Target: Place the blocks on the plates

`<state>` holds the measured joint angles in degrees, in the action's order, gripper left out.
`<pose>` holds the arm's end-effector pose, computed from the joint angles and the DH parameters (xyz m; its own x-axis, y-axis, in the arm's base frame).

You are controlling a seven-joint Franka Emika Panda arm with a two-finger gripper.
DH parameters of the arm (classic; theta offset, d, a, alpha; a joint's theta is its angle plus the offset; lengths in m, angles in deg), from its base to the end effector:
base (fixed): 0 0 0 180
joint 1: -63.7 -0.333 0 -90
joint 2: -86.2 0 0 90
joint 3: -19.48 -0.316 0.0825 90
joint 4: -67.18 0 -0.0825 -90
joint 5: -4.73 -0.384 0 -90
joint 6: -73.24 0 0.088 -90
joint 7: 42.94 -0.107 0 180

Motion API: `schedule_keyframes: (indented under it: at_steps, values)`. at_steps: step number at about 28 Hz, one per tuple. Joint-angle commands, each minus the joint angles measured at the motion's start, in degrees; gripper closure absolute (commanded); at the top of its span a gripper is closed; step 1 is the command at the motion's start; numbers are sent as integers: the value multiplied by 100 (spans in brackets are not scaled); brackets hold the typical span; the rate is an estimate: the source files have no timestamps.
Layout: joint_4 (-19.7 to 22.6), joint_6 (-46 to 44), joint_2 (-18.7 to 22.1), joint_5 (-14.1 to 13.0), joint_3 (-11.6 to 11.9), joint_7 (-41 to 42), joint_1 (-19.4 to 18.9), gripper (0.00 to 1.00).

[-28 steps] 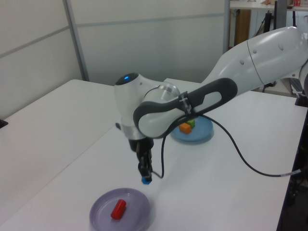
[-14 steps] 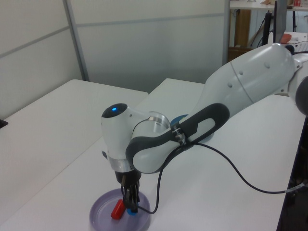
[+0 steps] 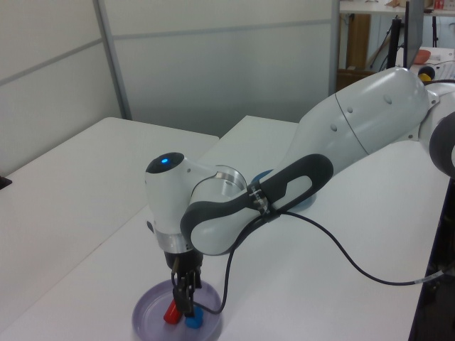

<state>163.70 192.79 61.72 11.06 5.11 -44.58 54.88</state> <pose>0.6178 0.2402 0.3576 0.9170 0.3987 -0.0106 0.3987 -0.9171 -0.0072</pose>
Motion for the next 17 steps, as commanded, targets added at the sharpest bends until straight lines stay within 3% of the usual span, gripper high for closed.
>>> schedule_keyframes:
  at_steps: [1,6,13,17]
  values:
    - [-28,-755,505,88,127,-170,38,0]
    - [-117,-1425,857,114,188,-530,161,0]
    - [-117,-2181,1858,62,671,-1284,284,0]
    - [-99,-2304,2158,26,707,-1506,512,0]
